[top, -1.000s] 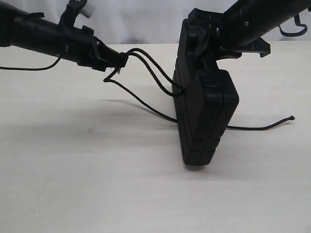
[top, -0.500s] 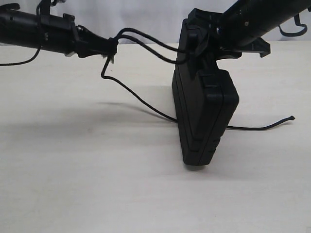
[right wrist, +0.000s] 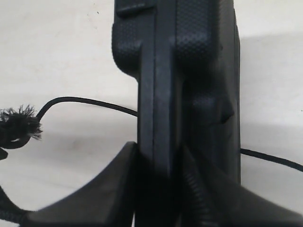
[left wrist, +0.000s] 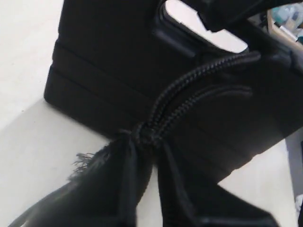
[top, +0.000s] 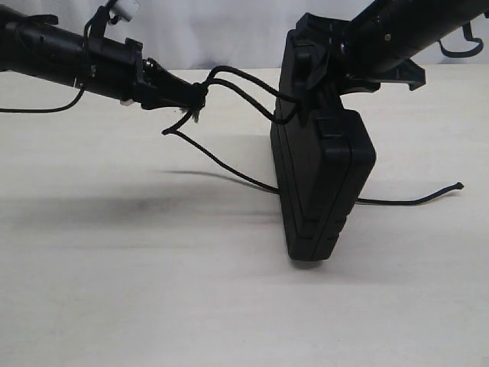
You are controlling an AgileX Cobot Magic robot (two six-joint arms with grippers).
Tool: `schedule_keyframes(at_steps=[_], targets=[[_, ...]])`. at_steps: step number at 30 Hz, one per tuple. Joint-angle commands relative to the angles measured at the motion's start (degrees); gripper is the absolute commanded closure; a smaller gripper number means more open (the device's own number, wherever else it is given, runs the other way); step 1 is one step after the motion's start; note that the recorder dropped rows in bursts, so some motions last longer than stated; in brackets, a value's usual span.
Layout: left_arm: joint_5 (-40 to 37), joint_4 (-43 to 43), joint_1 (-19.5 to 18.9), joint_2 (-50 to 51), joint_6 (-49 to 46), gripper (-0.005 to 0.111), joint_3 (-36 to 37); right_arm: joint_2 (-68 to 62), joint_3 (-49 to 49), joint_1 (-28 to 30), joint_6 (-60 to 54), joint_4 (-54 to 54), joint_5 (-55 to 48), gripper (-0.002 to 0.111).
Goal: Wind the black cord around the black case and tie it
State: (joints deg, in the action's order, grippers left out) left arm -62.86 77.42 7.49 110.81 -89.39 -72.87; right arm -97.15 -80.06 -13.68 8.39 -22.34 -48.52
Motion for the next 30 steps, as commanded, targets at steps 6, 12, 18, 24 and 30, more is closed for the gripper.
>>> schedule_keyframes(at_steps=[6, 12, 18, 24, 30], targets=[[-1.79, 8.92, -0.31, -0.50, 2.79, 0.107, 0.06, -0.01, 0.43, 0.13, 0.04, 0.73, 0.69, 0.104], [2.62, -1.51, 0.43, -0.50, 6.32, 0.107, 0.06, -0.01, 0.43, 0.13, 0.04, 0.73, 0.69, 0.104], [3.84, -4.69, 2.63, -0.50, 7.21, 0.107, 0.06, -0.01, 0.43, 0.13, 0.04, 0.73, 0.69, 0.104], [11.29, -6.41, 6.60, -0.50, 7.21, 0.107, 0.06, -0.01, 0.43, 0.13, 0.04, 0.73, 0.69, 0.104], [19.24, -19.19, 6.57, -0.50, 15.84, 0.107, 0.06, -0.01, 0.43, 0.13, 0.04, 0.73, 0.69, 0.104]])
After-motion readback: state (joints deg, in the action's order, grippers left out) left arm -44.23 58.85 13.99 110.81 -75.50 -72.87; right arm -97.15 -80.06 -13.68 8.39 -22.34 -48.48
